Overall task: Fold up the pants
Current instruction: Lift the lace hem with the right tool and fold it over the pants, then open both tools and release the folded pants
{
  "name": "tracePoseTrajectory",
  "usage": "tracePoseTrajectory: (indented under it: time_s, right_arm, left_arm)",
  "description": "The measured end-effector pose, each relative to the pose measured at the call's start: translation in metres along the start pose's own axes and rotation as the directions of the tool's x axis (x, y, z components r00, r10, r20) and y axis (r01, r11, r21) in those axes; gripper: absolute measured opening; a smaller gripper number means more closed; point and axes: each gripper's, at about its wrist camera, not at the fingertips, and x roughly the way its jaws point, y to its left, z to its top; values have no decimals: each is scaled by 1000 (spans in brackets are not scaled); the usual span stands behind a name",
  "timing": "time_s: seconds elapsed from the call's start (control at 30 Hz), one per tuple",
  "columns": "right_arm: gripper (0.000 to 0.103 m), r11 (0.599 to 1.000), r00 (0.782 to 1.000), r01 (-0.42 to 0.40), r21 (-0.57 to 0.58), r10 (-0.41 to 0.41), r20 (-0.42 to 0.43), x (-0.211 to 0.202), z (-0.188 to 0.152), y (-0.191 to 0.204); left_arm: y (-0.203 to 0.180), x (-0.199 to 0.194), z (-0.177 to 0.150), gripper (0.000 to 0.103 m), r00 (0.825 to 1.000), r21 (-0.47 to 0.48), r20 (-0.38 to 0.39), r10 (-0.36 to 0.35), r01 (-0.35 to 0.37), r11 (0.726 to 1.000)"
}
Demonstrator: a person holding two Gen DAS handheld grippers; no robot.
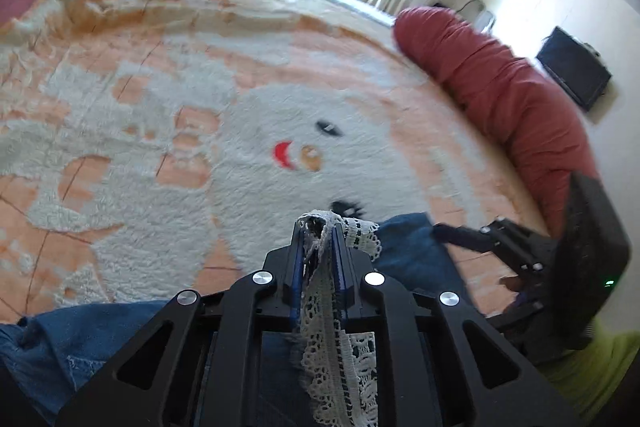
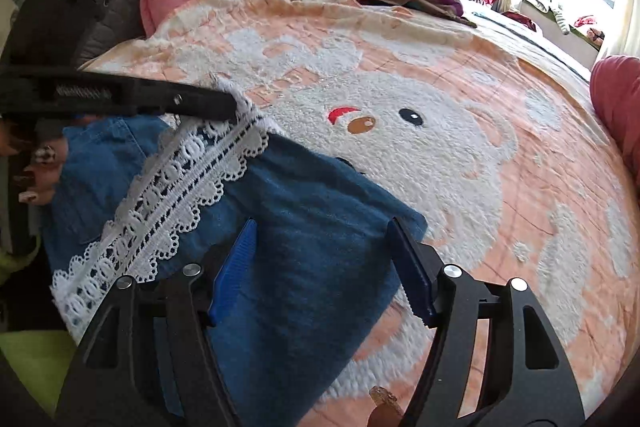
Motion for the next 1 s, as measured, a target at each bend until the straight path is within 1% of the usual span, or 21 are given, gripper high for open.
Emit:
tracePoseTrajectory:
  time_s: [0.03,0.13,0.17,0.27,0.3,0.37,0.4,0.5,0.6,0.7,0.77,0.83,0.87,0.93,0.97,1.0]
  right_arm:
    - [62,1000,1000,20,-6,-20,-23,6,-1,1]
    - [64,999,998,38,-13,-38,-56,13,-6,0]
    - [64,999,997,39,-12,-39,-59,13,-7,-2]
    - [70,998,996,61,16,-60,-67,11,-12,-10]
    - [70,998,996,62,31,-59,-66,7,-15,-13]
    - [70,997,997,60,47,-58,-46,-3,-17,-15]
    - [70,998,998,53,46,-52,-27,-11,-19,-14]
    - [70,1000,999,-15,10,15,40,-44,-28,1]
    - [70,989,990,-110,-102,118,80,-78,-44,34]
    - [69,962,977,-185,-203,203,70,-94,-58,63]
    - [69,947,975,-197,-254,215,46,-97,-64,77]
    - [65,932,980,-187,-311,199,10,-94,-72,88]
    - [62,929,984,-171,-330,179,-4,-91,-76,91]
    - [46,934,991,-137,-329,126,-53,-81,-81,87]
    - [25,936,990,-141,-323,126,-69,-79,-84,84]
    - [9,938,989,-146,-313,125,-84,-78,-86,80]
  left_arm:
    - [5,8,-3,13,1000,-20,-21,-6,5,1000]
    - [14,19,-11,19,998,-49,-61,-10,7,999]
    - [15,18,-12,20,998,-54,-62,-16,13,998]
    - [13,11,-13,34,998,-57,-54,-32,29,998]
    - [12,6,-13,36,998,-53,-46,-31,29,998]
    - [12,-4,-15,42,999,-61,-32,-42,40,997]
    - [13,-10,-16,43,998,-68,-27,-49,47,997]
    - [12,-31,-27,44,999,-72,-24,-49,47,996]
    - [7,-53,-51,44,998,-63,-48,-34,31,998]
    - [1,-74,-76,44,998,-39,-69,-15,12,999]
    - [-3,-88,-94,44,997,-36,-78,-7,4,999]
    - [-3,-98,-108,44,996,-56,-85,-14,9,998]
    - [-7,-102,-116,44,995,-50,-96,-16,12,999]
    - [-10,-105,-127,44,994,-36,-112,-5,1,999]
    - [-11,-105,-134,44,992,-36,-128,-4,-1,999]
    - [-11,-103,-138,44,990,-44,-140,-2,-4,999]
